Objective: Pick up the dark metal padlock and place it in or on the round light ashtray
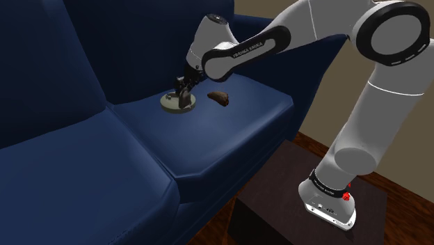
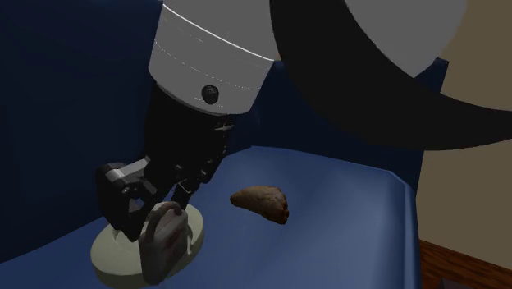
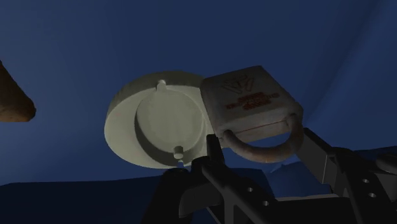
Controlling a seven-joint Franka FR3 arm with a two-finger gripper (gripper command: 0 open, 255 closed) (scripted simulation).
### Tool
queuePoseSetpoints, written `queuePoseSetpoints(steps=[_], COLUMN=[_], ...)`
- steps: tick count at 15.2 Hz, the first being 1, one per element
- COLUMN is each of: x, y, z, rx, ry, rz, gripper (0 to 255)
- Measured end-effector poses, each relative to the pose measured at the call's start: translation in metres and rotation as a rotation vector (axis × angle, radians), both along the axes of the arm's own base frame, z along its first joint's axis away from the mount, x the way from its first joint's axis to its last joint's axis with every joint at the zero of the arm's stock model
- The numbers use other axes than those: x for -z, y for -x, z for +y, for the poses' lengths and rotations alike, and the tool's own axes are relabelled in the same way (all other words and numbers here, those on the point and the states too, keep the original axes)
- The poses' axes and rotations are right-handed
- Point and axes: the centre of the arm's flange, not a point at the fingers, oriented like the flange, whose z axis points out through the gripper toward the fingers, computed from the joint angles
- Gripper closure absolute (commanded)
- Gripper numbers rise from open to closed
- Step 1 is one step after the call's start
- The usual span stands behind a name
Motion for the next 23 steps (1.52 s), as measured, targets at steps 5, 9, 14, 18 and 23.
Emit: queuePoseSetpoints(steps=[5, 9, 14, 18, 23], x=[-0.018, -0.029, -0.037, -0.029, -0.003], y=[-0.026, -0.074, -0.131, -0.143, -0.144], z=[-0.014, -0.032, -0.058, -0.066, -0.066], rx=[0.000, 0.001, 0.000, 0.000, 0.000], ry=[0.000, 0.000, 0.000, 0.000, 0.000], rz=[0.000, 0.001, 0.001, 0.001, 0.001], gripper=[255, 255, 255, 255, 255])
